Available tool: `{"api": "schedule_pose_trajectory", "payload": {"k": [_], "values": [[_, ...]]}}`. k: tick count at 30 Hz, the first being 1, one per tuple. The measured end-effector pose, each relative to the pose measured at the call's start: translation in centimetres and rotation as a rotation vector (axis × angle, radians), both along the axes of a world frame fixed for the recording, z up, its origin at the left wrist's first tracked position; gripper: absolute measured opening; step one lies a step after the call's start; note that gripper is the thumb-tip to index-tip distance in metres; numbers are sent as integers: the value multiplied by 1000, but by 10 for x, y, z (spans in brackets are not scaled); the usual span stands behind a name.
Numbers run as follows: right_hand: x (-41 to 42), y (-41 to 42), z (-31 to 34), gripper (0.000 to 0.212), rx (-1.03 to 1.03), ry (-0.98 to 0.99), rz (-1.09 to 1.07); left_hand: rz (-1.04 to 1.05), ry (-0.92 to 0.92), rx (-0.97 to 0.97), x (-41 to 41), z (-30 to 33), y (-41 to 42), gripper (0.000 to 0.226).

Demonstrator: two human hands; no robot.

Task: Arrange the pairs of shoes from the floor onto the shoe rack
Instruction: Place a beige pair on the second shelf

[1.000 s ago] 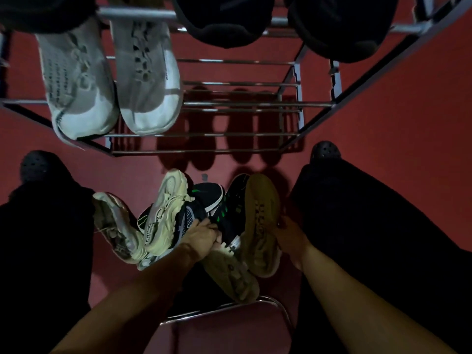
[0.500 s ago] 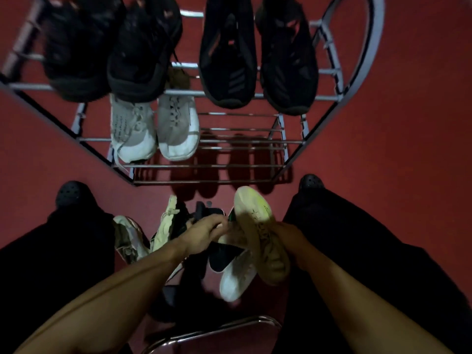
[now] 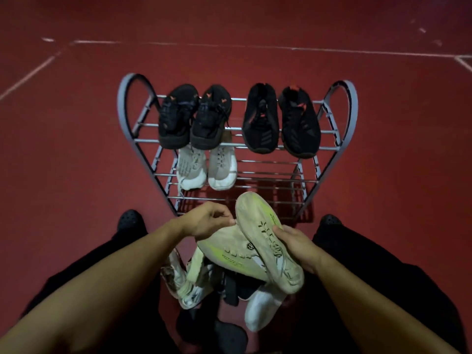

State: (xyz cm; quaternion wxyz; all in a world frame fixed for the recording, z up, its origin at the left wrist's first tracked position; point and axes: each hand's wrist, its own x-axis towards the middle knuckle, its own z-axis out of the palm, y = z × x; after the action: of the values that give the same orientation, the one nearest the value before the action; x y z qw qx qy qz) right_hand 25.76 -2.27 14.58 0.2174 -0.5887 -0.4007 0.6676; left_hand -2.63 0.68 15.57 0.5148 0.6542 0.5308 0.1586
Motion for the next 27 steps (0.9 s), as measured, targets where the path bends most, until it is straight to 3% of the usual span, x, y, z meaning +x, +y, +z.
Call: {"api": "schedule_pose_trajectory", "payload": {"k": [5, 12, 16, 19, 21, 24, 27], "values": [[-19, 4, 30, 44, 20, 44, 124, 94, -62, -43, -18, 47, -3, 21], [-34, -1, 51, 51, 65, -32, 230, 337, -164, -187, -33, 56, -20, 31], [-35, -5, 47, 58, 39, -49, 86, 630, -641, -492, -27, 42, -30, 71], [-33, -5, 44, 58, 1, -72, -88, 837, -1048, -554, -5, 36, -47, 67], [-37, -2, 37, 67, -37, -60, -210, 775, -1021, -569, 26, 33, -64, 57], [-48, 2, 32, 70, -51, -20, -353, 620, -839, -578, 73, 30, -88, 47], [-52, 7, 39, 61, -21, 17, -411, 720, -850, -512, 95, 27, -94, 36]]}}
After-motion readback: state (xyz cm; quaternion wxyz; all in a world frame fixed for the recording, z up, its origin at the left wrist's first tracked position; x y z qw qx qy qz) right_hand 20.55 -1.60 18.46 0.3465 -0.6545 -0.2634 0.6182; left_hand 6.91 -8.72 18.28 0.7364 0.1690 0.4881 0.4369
